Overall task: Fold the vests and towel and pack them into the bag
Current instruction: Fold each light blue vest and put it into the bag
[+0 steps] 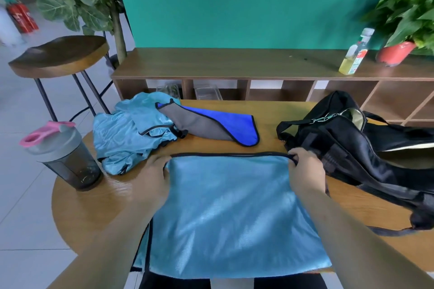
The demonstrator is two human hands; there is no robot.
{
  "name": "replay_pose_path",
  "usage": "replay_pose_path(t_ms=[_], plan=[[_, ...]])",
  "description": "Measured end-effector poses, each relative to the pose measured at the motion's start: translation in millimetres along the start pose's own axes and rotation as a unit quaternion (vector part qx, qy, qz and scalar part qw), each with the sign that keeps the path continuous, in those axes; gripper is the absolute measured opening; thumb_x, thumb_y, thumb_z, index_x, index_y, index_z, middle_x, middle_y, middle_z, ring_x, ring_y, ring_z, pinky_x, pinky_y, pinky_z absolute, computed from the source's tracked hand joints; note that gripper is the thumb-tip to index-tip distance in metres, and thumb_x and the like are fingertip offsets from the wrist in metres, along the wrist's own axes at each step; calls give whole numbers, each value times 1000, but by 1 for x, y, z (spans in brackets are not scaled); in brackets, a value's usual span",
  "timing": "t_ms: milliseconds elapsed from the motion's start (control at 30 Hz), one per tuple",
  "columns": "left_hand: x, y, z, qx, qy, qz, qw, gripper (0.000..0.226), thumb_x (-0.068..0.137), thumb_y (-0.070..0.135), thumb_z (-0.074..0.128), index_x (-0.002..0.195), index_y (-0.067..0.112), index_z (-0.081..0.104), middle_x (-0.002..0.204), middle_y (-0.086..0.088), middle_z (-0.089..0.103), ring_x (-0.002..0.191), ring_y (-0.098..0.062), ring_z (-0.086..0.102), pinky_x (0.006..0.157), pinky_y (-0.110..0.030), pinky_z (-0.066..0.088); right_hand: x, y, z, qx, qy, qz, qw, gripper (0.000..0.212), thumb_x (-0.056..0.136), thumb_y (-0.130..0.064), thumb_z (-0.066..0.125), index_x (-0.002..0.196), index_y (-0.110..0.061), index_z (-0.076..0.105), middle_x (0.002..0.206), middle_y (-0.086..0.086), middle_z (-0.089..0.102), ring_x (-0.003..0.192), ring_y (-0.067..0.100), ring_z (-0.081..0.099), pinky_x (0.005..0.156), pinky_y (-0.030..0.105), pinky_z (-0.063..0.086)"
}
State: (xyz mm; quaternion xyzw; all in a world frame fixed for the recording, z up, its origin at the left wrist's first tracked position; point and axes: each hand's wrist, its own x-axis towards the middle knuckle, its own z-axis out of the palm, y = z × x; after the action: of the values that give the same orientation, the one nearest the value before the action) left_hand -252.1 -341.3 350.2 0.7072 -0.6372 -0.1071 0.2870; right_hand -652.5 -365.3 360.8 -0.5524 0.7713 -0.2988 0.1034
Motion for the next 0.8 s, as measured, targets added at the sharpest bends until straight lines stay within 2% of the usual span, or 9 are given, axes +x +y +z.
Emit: replay_pose_path(t_ms=[67, 100, 233, 400, 500, 567, 633, 700, 800], plan=[[-8, -9, 11, 28, -5, 4, 1000, 37, 104, 16, 52, 140, 20, 63, 145, 9, 51, 88, -15, 67, 64, -29, 47, -3, 7, 9, -17, 8, 6, 1000, 25, 101, -15, 62, 125, -19, 67, 123, 9, 63, 104, 30, 62, 86, 42, 54], [-11, -12, 13, 25, -2, 4, 1000, 37, 104, 16, 52, 140, 20, 63, 146, 9, 51, 86, -15, 66, 63, -28, 46, -5, 11, 12, -17, 19, 4, 1000, 24, 101, -16, 63, 125, -18, 68, 123, 9, 64, 104, 31, 62, 86, 42, 54], [-9, -13, 12, 6, 24, -2, 1000, 35, 104, 11, 54, 137, 14, 66, 143, 5, 55, 102, -18, 67, 77, -29, 51, -4, 15, 15, -13, 43, -2, 999, 20, 100, -17, 64, 120, -17, 70, 116, 9, 67, 103, 31, 62, 82, 39, 50], [-10, -8, 9, -21, 38, -7, 999, 33, 104, 9, 56, 134, 14, 69, 137, 4, 59, 110, -17, 64, 89, -28, 50, -2, 16, 15, -13, 41, 7, 999, 19, 100, -20, 66, 118, -17, 71, 111, 9, 67, 99, 31, 62, 78, 36, 47], [-8, -8, 5, -69, 44, -39, 996, 31, 101, 10, 63, 128, 21, 71, 127, 6, 61, 96, -10, 63, 83, -22, 46, 4, 14, 10, 16, 21, 34, 999, 15, 100, -24, 66, 113, -22, 73, 101, 0, 69, 93, 25, 64, 76, 34, 51], [-6, -8, -3, -96, 51, -59, 992, 30, 99, 10, 67, 126, 24, 71, 123, 5, 60, 89, -3, 62, 78, -18, 44, 9, 11, 4, 40, -8, 59, 997, 12, 100, -24, 63, 105, -24, 74, 88, -7, 71, 83, 19, 65, 67, 30, 51], [-6, -9, -9, -61, 69, -31, 995, 31, 96, 7, 67, 124, 21, 71, 123, 1, 60, 95, -10, 63, 83, -26, 50, 13, 9, -1, 49, -33, 72, 996, 12, 101, -24, 61, 101, -26, 74, 81, -6, 71, 74, 17, 64, 58, 28, 47], [-9, -6, -9, 28, 78, 42, 996, 34, 92, 2, 67, 122, 16, 71, 126, -4, 60, 109, -27, 59, 94, -41, 52, 11, 5, -3, 29, -34, 63, 997, 12, 102, -27, 61, 107, -25, 71, 93, 2, 71, 80, 23, 65, 64, 32, 51], [-20, 16, 3, 76, 15, 134, 988, 37, 94, 6, 64, 129, 16, 70, 139, -4, 59, 124, -31, 57, 106, -48, 49, -10, -9, 5, -82, 16, -59, 995, 24, 101, -25, 62, 124, -22, 68, 123, 6, 60, 110, 28, 55, 89, 42, 53]])
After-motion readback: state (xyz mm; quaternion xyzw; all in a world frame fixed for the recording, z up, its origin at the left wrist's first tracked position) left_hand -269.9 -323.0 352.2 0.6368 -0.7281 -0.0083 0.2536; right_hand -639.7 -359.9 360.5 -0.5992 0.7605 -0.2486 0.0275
